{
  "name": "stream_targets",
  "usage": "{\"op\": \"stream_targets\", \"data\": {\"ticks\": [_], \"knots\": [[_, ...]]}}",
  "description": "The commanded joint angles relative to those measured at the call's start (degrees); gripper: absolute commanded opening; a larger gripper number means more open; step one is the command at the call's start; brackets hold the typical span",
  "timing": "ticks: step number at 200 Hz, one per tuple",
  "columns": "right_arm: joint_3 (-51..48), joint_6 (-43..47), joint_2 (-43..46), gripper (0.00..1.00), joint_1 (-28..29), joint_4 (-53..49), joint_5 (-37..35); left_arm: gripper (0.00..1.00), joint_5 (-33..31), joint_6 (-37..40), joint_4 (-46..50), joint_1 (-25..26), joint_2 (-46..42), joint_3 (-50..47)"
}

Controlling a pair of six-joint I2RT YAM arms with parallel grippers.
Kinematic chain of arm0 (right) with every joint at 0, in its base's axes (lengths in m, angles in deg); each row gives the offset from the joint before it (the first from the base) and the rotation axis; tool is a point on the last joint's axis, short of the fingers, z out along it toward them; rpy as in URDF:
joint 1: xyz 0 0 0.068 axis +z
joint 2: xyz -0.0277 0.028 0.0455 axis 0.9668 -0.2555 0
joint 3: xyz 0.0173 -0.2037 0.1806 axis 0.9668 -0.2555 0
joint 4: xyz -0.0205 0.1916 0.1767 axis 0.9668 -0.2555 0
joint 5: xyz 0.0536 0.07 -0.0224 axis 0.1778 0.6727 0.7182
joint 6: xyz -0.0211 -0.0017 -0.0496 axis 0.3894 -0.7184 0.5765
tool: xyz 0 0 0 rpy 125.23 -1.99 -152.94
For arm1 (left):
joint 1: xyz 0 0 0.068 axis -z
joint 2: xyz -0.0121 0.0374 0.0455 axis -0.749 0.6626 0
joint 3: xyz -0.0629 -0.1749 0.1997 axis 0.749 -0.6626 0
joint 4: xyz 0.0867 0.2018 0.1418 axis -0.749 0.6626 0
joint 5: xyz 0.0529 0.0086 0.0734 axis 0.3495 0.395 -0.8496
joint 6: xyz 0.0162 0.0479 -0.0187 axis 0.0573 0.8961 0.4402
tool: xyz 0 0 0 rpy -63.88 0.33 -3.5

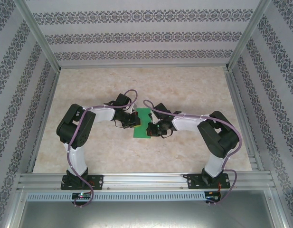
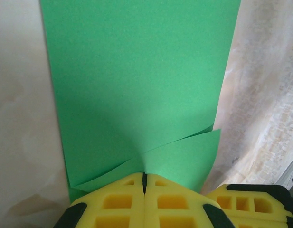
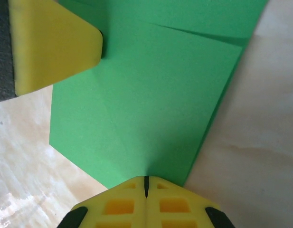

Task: Fold a paper plane with a square sheet of paper (pick it up from the middle)
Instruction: Fold the triangle a second time at the center of the table.

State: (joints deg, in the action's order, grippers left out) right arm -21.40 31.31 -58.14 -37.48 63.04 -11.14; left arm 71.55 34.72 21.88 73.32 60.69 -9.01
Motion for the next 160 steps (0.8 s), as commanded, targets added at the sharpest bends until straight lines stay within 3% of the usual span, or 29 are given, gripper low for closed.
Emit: {"op": "stream_targets", "data": {"ticks": [1, 40, 93, 160], "knots": [[-0.09, 1.01, -1.50, 0.01, -0.23, -3.44, -2.39, 0.01, -1.45, 0.38, 0.96, 1.01, -1.84, -1.30], [-0.17, 1.10, -2.13, 0.01, -0.21, -4.63, -3.05, 0.14, -0.24, -0.11, -1.88, 3.88, -4.72, -0.83], [-0.09, 0.96, -2.85, 0.01, -0.16, -4.80, -2.70, 0.04, 0.70, -2.24, -3.51, 5.67, -2.34, -2.85], [-0.17, 0.93, -3.85, 0.01, -0.13, -5.37, -2.86, 0.04, -1.23, 0.42, -4.23, 6.17, -0.17, -3.92]]}}
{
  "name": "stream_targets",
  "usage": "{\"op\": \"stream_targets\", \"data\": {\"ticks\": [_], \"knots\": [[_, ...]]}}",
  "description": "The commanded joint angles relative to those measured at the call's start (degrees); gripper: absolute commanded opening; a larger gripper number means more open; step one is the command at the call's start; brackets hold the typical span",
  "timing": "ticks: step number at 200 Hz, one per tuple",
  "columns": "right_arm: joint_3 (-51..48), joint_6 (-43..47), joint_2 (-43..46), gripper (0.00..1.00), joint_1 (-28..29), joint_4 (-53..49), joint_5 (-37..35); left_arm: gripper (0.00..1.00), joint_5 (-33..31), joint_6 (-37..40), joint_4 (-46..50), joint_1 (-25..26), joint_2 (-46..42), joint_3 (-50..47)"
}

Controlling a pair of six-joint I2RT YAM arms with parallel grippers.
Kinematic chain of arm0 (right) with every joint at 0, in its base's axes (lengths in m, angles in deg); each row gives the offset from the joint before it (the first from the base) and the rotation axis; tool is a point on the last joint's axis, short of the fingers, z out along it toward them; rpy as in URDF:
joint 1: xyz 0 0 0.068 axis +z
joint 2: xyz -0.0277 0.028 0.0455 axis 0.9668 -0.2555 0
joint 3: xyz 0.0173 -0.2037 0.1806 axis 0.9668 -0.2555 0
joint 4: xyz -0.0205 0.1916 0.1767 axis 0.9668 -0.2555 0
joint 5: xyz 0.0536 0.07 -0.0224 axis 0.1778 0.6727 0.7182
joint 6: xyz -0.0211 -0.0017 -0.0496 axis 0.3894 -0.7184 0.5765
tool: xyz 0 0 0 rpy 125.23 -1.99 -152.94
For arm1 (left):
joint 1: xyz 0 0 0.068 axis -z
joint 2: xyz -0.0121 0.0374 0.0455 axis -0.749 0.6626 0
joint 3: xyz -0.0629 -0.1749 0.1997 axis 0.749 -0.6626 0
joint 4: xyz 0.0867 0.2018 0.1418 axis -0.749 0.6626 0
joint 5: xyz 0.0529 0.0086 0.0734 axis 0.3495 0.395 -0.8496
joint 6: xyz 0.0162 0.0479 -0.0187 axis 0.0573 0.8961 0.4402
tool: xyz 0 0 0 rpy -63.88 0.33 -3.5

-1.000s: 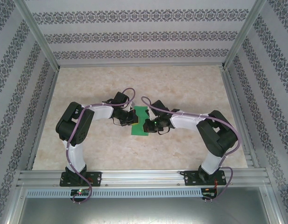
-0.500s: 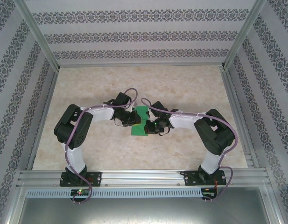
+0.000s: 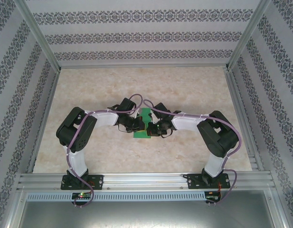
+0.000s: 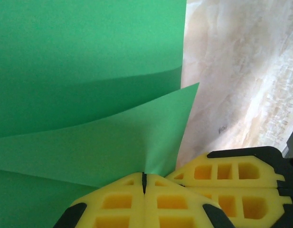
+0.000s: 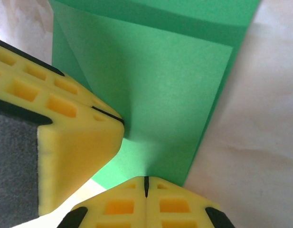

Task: Fold a paper plane with a square sheet of paper (pick it up from the middle)
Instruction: Fold the triangle a second time at the center of the table.

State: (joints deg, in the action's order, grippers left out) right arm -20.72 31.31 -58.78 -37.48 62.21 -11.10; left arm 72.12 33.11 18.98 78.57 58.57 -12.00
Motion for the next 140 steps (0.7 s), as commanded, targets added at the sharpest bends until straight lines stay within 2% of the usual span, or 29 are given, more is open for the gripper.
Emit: {"op": "stream_targets", "data": {"ticks": [1, 55, 140], "knots": [[-0.81, 0.92, -3.23, 0.01, -0.11, -4.63, -2.96, 0.03, -1.92, 2.09, -1.30, 0.90, 1.96, -0.96], [-2.26, 2.93, -3.60, 0.01, -0.21, -8.37, -4.82, 0.03, -9.67, 3.05, 1.04, -0.86, 1.59, -1.90], [-4.39, 3.97, -2.90, 0.01, -0.47, -10.13, -5.48, 0.04, -10.83, 5.87, 6.00, -12.97, 3.99, 1.83]]}}
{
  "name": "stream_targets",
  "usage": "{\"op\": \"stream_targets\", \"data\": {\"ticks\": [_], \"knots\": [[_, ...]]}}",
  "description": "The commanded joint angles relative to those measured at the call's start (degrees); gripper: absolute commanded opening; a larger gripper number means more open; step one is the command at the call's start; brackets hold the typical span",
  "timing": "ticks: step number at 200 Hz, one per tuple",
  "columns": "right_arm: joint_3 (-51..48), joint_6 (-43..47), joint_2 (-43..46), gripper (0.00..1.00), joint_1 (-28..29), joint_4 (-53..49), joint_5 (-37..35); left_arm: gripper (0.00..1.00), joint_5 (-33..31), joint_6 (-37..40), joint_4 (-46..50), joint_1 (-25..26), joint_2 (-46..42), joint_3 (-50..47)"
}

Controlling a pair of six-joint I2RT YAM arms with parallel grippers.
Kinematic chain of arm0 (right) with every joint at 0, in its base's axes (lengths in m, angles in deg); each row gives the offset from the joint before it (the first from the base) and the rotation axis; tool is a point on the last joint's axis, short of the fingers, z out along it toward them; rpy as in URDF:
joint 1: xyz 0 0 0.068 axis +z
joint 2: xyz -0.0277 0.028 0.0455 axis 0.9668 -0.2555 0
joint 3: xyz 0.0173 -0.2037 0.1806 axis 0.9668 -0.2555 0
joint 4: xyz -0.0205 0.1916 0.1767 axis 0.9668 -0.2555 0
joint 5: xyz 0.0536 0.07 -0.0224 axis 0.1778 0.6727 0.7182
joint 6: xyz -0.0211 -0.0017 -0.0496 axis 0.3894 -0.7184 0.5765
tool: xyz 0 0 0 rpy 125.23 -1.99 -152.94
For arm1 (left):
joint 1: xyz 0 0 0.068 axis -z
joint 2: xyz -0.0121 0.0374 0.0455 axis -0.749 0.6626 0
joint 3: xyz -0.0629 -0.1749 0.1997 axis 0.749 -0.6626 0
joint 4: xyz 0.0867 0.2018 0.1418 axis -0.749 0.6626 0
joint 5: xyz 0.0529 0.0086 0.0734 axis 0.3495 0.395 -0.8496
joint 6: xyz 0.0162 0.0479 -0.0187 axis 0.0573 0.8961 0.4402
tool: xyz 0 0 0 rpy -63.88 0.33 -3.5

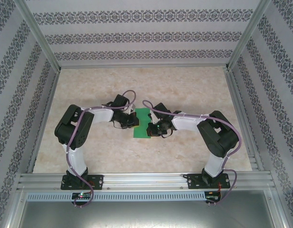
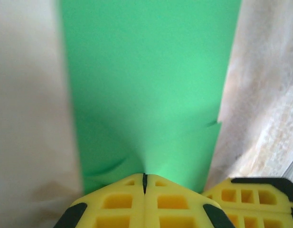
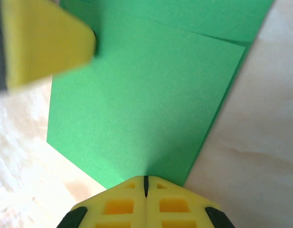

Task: Fold a paper plane with a square sheet of paper (pick it up from the middle)
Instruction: Fold the triangle a second time at the center of the table, then pick up the paper from the center of the table.

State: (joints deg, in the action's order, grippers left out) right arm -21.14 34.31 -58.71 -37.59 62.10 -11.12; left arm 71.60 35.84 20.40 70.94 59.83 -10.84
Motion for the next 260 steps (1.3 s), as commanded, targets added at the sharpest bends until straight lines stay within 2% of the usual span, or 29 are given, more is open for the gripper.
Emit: {"op": "stream_targets", "data": {"ticks": [1, 48, 75, 86, 101, 142, 163, 187, 216, 260], "knots": [[-4.02, 0.94, -2.92, 0.01, -0.35, -10.04, -5.50, 0.04, -10.40, 3.25, 4.59, -5.36, 2.76, 0.71], [-3.57, -0.02, -1.90, 0.01, -0.30, -8.68, -3.59, 0.05, -9.38, 5.84, 5.17, -7.34, -1.21, 2.18], [-2.46, -2.62, 1.10, 0.05, -0.40, -4.73, -0.66, 0.12, -7.20, 4.69, 3.17, -7.38, -6.49, 1.11], [-1.44, -4.15, 2.82, 0.08, -0.43, -2.39, 0.07, 0.19, -7.19, 3.61, 2.04, -7.32, -8.90, -0.11], [-0.41, -6.68, 5.71, 0.15, -0.90, 1.38, 0.06, 0.34, -7.72, 1.76, 0.86, -7.31, -11.81, -1.75], [-1.39, -7.33, 10.68, 0.57, -4.21, 9.27, -3.97, 0.68, -13.00, 0.02, 1.75, -7.28, -19.14, -5.05], [-1.01, -4.89, 9.62, 0.66, -5.34, 10.46, -3.80, 0.85, -16.04, -0.05, 2.32, -7.36, -21.83, -6.32], [0.16, -2.38, 5.67, 0.67, -6.50, 11.20, -1.04, 1.00, -14.52, 0.00, 1.03, -7.36, -22.83, -7.70], [0.39, -0.20, 1.66, 0.62, -7.99, 14.92, 4.78, 1.00, -10.01, -1.16, -2.95, -7.25, -22.18, -9.78], [2.04, 4.22, -2.06, 0.50, -8.18, 14.28, 7.23, 1.00, -5.69, -3.72, -5.01, -6.69, -21.30, -10.38]]}}
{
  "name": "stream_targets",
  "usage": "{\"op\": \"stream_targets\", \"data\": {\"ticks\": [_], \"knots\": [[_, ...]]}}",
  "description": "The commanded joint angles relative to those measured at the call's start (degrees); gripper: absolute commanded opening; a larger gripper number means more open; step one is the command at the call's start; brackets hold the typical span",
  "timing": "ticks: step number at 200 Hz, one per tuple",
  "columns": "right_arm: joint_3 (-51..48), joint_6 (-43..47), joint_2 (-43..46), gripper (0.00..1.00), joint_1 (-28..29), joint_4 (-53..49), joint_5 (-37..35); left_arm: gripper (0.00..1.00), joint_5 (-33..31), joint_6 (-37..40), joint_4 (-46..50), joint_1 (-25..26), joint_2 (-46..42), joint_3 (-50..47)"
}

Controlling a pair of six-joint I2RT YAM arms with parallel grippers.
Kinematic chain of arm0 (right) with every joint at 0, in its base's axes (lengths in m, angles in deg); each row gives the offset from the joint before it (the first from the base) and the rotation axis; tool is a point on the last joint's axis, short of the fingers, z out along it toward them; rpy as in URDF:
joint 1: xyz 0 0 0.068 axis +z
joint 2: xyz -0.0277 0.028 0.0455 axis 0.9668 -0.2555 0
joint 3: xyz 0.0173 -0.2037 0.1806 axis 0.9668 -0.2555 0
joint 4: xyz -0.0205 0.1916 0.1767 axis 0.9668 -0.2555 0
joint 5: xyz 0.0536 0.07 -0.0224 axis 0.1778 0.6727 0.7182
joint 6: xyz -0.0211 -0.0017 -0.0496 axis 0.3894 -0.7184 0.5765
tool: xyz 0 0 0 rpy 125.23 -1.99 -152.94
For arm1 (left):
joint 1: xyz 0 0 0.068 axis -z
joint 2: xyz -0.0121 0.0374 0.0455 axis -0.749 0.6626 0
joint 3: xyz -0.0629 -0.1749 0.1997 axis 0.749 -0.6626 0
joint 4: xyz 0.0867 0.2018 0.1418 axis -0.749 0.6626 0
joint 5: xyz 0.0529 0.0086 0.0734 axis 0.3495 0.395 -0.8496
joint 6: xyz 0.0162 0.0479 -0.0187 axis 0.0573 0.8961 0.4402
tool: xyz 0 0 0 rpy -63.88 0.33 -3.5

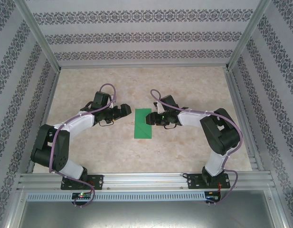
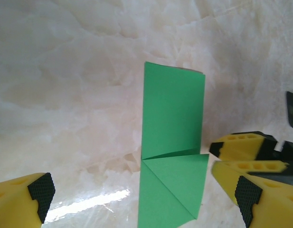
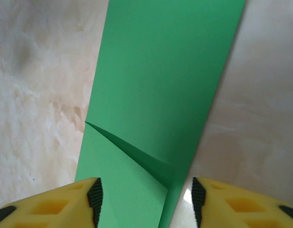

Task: Fold a paper plane with a square sheet of paper (pick it up from the middle)
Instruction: Pick up the paper from the center of the table.

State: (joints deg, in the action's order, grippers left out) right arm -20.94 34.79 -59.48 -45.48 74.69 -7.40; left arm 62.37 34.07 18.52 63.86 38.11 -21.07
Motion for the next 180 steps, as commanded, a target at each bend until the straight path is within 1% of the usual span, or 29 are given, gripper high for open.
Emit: {"op": "stream_targets", "data": {"ticks": [1, 26, 48, 90, 111, 146, 180], "knots": [[1.78, 3.75, -1.35, 0.50, -0.28, 1.74, 3.55, 1.00, 3.64, -1.97, -3.07, 0.43, 0.44, -0.13], [2.66, 4.64, -2.91, 0.45, -0.51, 0.93, 4.45, 1.00, 4.50, -3.71, -1.78, 1.34, 2.32, 0.77], [2.63, 5.04, -3.39, 0.38, -0.63, 1.50, 6.35, 1.00, 5.98, -5.10, -2.97, 2.69, 4.22, 1.20], [1.36, 5.13, -3.96, 0.31, -1.63, 2.56, 8.41, 1.00, 8.59, -8.08, -4.84, 5.68, 7.26, 2.50], [0.18, 4.49, -3.74, 0.19, -2.58, 4.89, 8.81, 0.98, 10.18, -10.46, -7.26, 6.82, 8.65, 2.25], [-1.35, 2.27, -3.69, 0.06, -3.86, 9.11, 10.07, 0.94, 13.64, -13.88, -12.22, 7.41, 11.29, 2.01], [-1.84, 0.49, -4.22, 0.04, -4.75, 10.93, 11.02, 0.89, 14.70, -12.96, -10.93, 7.58, 12.35, 3.27]]}}
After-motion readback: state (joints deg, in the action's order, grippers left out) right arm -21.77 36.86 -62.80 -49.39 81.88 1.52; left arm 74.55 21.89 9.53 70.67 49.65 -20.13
